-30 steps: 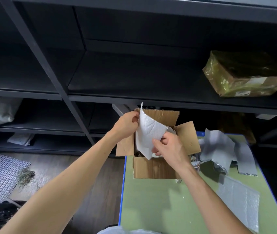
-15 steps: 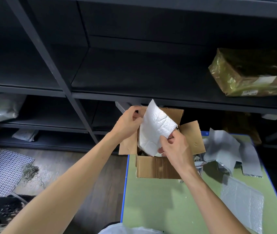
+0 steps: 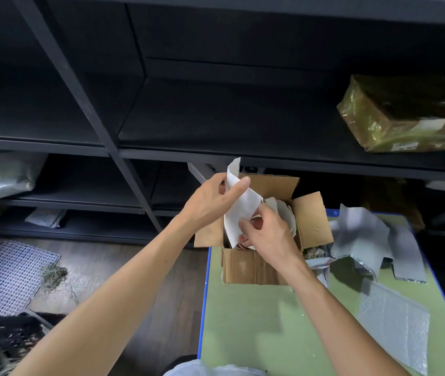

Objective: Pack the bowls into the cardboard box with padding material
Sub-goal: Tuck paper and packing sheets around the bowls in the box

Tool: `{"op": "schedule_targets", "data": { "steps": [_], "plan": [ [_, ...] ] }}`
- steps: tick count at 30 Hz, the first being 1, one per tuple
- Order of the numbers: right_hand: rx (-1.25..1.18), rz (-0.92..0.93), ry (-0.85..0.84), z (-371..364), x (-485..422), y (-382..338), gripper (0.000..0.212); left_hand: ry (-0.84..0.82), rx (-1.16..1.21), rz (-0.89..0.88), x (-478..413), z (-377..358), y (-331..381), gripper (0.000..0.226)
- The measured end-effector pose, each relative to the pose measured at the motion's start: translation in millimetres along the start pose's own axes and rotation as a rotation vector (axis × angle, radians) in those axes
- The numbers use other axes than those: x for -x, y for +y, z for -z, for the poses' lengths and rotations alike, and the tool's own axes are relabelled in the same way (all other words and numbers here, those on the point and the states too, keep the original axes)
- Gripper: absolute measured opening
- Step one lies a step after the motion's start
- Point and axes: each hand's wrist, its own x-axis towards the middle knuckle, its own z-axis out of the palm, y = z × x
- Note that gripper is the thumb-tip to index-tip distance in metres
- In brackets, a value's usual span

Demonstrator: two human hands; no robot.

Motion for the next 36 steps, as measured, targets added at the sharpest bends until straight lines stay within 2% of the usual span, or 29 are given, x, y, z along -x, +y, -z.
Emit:
{"op": "schedule_targets", "data": {
  "steps": [3, 8, 10, 13, 18, 21, 25, 27, 31, 34, 36],
  "plan": [
    [-0.010, 0.042, -0.007, -2, -2, -5, 0.008, -0.016, -0.023, 0.040, 0, 1, 11, 0.070],
    [0.059, 0.098, -0.194, 1, -4, 3, 0.020, 0.020, -0.243, 0.101, -1, -1, 17, 0.040],
    [0.186, 0.085, -0.262, 5, -2, 12, 0.033, 0.031, -0.269, 0.125, -2, -3, 15, 0.034],
    [0.410, 0.111, -0.235, 7, -1, 25, 0.042, 0.065, -0.305, 0.120, -1, -5, 14, 0.021],
    [0.530, 0.213, -0.273, -2, -11, 35, 0.040, 0.122, -0.370, 0.088, 3, -10, 17, 0.036],
    [0.523, 0.267, -0.256, -5, -17, 32, 0.039, 0.146, -0.386, 0.103, 4, -11, 19, 0.035],
    [0.472, 0.348, -0.224, -7, -25, 27, 0.018, 0.146, -0.387, 0.133, 7, -13, 22, 0.029],
    [0.465, 0.376, -0.207, -6, -28, 27, 0.013, 0.162, -0.376, 0.137, 9, -15, 23, 0.029],
    [0.541, 0.376, -0.270, 0, -32, 31, 0.013, 0.179, -0.439, 0.121, 15, -17, 30, 0.027],
    [0.602, 0.403, -0.294, 2, -39, 38, 0.026, 0.216, -0.473, 0.102, 17, -19, 29, 0.028],
    [0.594, 0.425, -0.307, 2, -40, 39, 0.019, 0.230, -0.494, 0.099, 18, -23, 24, 0.026]
  ]
}}
